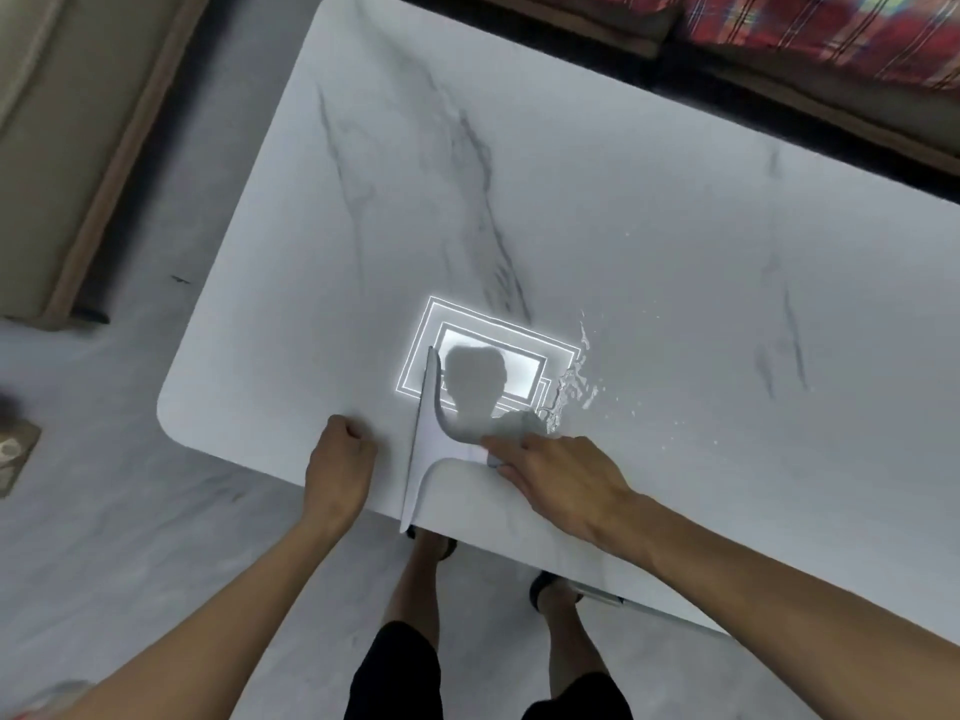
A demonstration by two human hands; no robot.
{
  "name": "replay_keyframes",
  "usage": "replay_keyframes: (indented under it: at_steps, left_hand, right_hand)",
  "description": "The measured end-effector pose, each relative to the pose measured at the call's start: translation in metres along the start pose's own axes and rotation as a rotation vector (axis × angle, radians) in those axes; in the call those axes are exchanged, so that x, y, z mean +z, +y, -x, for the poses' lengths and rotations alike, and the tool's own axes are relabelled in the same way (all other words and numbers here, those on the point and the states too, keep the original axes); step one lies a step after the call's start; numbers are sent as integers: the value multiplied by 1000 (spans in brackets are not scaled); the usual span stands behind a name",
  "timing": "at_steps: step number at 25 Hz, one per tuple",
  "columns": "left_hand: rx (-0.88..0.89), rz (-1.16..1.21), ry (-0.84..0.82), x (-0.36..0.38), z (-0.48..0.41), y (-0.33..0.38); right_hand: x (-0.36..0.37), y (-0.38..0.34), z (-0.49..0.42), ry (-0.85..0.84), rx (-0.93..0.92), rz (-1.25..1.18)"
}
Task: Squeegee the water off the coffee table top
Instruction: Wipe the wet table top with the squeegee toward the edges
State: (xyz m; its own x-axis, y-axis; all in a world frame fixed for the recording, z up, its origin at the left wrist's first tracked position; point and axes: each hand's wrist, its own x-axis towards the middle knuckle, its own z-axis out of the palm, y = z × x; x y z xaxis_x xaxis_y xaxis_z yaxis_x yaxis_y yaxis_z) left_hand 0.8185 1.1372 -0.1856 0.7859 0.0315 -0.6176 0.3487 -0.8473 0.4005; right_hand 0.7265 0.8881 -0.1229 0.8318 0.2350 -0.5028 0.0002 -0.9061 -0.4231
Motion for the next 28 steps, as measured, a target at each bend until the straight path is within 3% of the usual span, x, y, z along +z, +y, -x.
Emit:
replay_keyframes:
  at_steps: [5, 14, 18, 22, 28]
  left_hand:
    - [-121, 13, -44, 43, 50, 9]
    - [-61, -35, -279, 118, 114, 72]
    - [-78, 24, -204, 119, 119, 71]
    - [-52, 115, -40, 102, 117, 51]
    - [-175, 256, 208, 39, 84, 1]
  right_hand:
    - [30, 26, 8, 8, -70, 77]
    - [18, 181, 186, 51, 223, 122]
    - [8, 190, 226, 78, 284, 180]
    - [6, 131, 178, 42, 16, 144]
    - [21, 22, 30, -56, -317, 203]
